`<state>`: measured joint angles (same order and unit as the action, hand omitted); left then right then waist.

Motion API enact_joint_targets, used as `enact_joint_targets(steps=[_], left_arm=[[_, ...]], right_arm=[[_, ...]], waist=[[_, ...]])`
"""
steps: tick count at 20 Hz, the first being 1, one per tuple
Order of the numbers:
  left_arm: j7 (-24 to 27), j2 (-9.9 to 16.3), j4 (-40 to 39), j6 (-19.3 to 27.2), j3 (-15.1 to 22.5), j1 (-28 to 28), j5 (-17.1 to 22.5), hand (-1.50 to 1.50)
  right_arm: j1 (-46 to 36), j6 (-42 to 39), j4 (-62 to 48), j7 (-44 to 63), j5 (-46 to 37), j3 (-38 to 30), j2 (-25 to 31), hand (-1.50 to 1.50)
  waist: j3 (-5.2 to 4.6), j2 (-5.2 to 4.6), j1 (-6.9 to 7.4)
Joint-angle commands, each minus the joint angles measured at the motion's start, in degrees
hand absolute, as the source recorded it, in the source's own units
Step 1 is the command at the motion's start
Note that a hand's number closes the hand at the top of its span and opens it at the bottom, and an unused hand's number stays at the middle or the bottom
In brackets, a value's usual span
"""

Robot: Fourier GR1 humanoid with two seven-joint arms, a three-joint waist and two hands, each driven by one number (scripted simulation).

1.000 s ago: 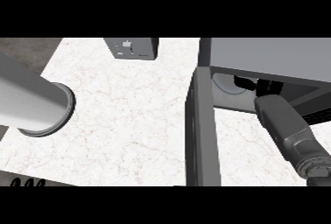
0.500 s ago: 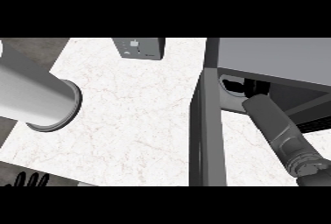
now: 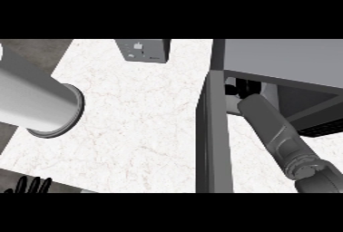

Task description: Pick up the milk, place it into the microwave and close the microwave

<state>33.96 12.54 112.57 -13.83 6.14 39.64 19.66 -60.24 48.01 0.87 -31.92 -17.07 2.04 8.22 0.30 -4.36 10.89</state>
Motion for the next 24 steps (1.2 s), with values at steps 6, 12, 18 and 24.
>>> enact_joint_targets(steps=[6,12,18,24], left_arm=[[0.4,-0.3,-0.8,0.0,0.0,0.1,-0.3,-1.50],[0.9,-0.9,0.0,0.0,0.4,1.9,-0.4,-1.50],[-0.1,-0.3,3.2,0.0,0.1,3.9,0.0,-1.50],[-0.6,-1.3,5.7,1.2,1.1,7.3,-1.3,-1.50]], right_arm=[[1.5,-9.0,5.1,-5.4,5.9,-6.0,-4.1,-1.50],[4.1,-17.8,7.3,-10.8,10.6,-10.8,-4.4,-1.50],[9.2,-27.6,7.3,-17.5,13.5,-13.6,-4.7,-1.50],[15.3,-30.9,6.8,-24.6,14.4,-14.8,-5.3,-1.50]], waist=[[0.23,0.78,-2.61],[0.15,1.71,-4.29],[0.08,2.40,-6.01],[-0.04,3.05,-7.31]])
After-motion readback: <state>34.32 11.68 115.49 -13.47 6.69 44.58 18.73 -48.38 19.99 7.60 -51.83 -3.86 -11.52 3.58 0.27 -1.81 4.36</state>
